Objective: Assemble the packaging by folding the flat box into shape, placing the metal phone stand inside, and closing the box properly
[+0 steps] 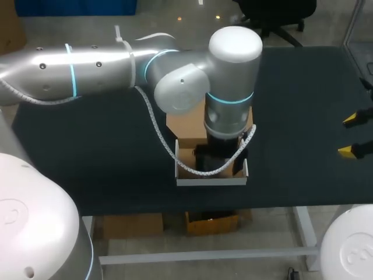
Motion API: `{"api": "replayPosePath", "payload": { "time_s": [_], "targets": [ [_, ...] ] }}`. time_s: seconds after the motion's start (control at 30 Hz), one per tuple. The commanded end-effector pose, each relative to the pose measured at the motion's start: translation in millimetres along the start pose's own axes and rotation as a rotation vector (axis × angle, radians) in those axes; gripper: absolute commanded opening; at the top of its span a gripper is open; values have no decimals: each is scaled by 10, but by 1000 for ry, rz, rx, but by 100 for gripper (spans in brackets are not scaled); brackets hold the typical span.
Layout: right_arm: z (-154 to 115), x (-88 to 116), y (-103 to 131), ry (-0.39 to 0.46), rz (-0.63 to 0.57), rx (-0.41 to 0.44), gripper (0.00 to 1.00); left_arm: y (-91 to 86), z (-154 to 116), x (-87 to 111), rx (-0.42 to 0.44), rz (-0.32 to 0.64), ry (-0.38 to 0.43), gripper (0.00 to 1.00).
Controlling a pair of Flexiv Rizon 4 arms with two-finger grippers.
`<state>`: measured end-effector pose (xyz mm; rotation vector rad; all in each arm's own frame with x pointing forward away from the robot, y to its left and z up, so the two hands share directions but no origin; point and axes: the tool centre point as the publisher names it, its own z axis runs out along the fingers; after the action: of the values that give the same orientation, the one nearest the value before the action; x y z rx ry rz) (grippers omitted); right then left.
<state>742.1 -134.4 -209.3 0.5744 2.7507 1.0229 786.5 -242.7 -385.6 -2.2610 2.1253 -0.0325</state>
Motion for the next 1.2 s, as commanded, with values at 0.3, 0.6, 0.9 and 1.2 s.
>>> {"api": "replayPosePath", "payload": {
  "time_s": [0.3, 0.6, 0.9, 1.2],
  "targets": [
    [-12, 6, 2, 1, 0, 0, 100, -76, -399, -212, 103, 78, 115, 100],
    [-12, 6, 2, 1, 0, 0, 100, -266, -555, -422, 150, 176, 193, 100],
    [-12, 6, 2, 1, 0, 0, 100, -491, -668, -692, 207, 249, 266, 100],
    [-12, 6, 2, 1, 0, 0, 100, -566, -717, -770, 233, 291, 288, 100]
  ]
}}
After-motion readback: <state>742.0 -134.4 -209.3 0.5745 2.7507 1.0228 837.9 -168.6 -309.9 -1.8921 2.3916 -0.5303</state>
